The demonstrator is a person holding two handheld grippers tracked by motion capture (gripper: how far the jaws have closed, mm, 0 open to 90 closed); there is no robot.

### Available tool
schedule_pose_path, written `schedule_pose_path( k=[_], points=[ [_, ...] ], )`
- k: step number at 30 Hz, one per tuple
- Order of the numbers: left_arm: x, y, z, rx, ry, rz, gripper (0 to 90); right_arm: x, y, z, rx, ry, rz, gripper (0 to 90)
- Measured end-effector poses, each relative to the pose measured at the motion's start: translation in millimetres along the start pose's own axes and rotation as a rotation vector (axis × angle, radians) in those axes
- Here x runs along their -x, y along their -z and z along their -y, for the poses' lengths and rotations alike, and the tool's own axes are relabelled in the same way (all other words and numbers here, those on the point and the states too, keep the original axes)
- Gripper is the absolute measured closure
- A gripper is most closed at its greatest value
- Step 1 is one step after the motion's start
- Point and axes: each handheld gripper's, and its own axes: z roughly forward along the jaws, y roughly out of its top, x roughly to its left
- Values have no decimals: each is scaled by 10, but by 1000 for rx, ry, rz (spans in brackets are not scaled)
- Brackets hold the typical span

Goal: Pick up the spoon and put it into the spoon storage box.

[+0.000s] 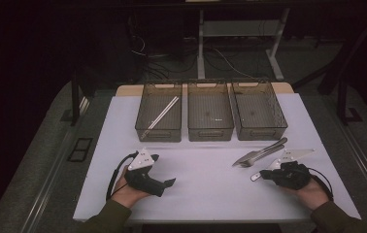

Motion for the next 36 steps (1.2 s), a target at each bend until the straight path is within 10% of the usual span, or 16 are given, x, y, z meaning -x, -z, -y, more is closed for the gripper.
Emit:
schedule_pose_path(
  k=[24, 36],
  points=[
    [-8, 6, 3, -3, -2, 10, 0, 67, -43, -130, 43, -14, -6, 883],
    [-16, 4, 14, -7, -7, 22, 0, 283, 225, -76, 141, -90, 37, 501]
  ],
)
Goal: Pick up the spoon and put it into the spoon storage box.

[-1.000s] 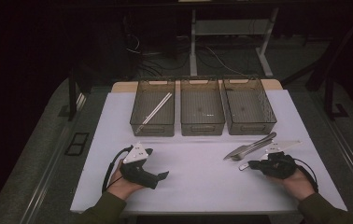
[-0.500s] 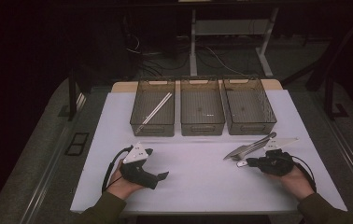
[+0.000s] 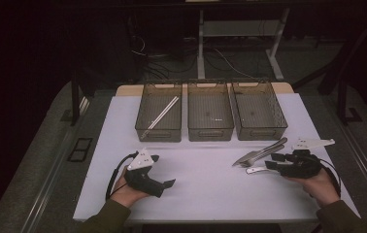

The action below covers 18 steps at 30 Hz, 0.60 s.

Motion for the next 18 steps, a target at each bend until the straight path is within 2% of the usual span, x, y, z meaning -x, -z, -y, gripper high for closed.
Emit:
schedule_pose_path(
  k=[6, 12, 18],
  points=[
    [-8, 3, 4, -2, 2, 3, 0, 143, 117, 43, 11, -19, 60, 422],
    [-9, 1, 7, -3, 6, 7, 0, 308, 204, 126, 5, -46, 100, 412],
    [-10, -3, 9, -4, 6, 9, 0, 428, 224, 196, -16, -79, 114, 404]
  ],
)
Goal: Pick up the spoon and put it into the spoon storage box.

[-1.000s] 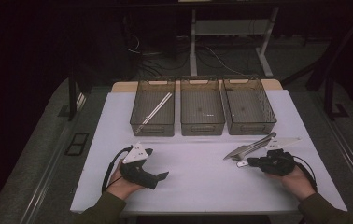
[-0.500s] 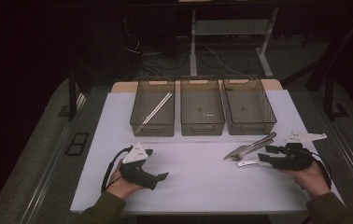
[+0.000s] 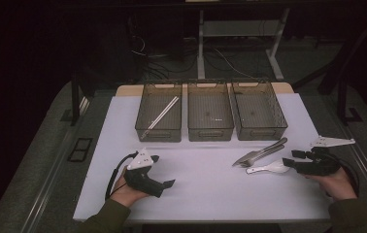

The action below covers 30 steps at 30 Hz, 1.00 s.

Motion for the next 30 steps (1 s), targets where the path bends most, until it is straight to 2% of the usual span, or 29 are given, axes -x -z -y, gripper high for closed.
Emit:
schedule_pose_path(
  k=[10, 20, 30],
  points=[
    [4, -3, 1, 0, 3, 3, 0, -30, -106, 11, -66, 19, -32, 428],
    [-7, -22, 15, -12, 14, -3, 0, -44, -167, 30, -113, 30, -54, 493],
    [-7, -36, 21, -19, 21, -15, 0, -80, -197, 45, -149, 65, -74, 586]
  ],
)
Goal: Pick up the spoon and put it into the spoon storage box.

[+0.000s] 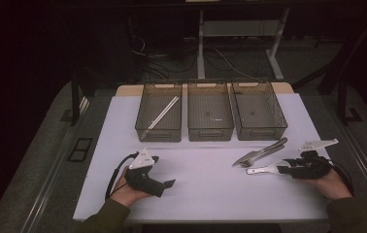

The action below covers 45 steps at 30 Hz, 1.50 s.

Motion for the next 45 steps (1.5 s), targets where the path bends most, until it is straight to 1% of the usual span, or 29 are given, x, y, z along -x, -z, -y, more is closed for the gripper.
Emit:
schedule_pose_path(
  k=[3, 7, 11, 14, 20, 25, 27, 35, 39, 42, 45],
  points=[
    [-4, -1, 0, -3, 1, 2, 0, -16, -1, 1, -10, 24, -2, 615],
    [2, -1, 1, -2, -2, 5, 0, -30, 3, 5, -16, 39, -11, 662],
    [0, -5, 6, -1, 1, 14, 0, -15, 16, 13, -18, 31, -25, 700],
    [-4, -6, 12, 0, -7, 20, 0, -1, 27, 16, -18, 26, -32, 726],
    [-2, -12, 23, 16, -11, 39, 0, 21, 49, 23, -16, 10, -55, 772],
    [1, -9, 26, 15, -11, 46, 0, 23, 72, 30, -16, 17, -85, 814],
    [-2, -11, 26, 16, -16, 48, 0, 21, 75, 31, -16, 25, -96, 823],
    [-4, -9, 26, 17, -15, 50, 0, -15, 91, 26, -22, 43, -101, 828],
    [2, -11, 27, 20, -7, 50, 0, -36, 114, 21, -19, 57, -105, 829],
    [0, -10, 27, 20, -8, 51, 0, -44, 152, 20, -3, 59, -111, 830],
    [-1, -10, 27, 21, -8, 53, 0, -48, 210, 18, 24, 66, -111, 829]
  ],
)
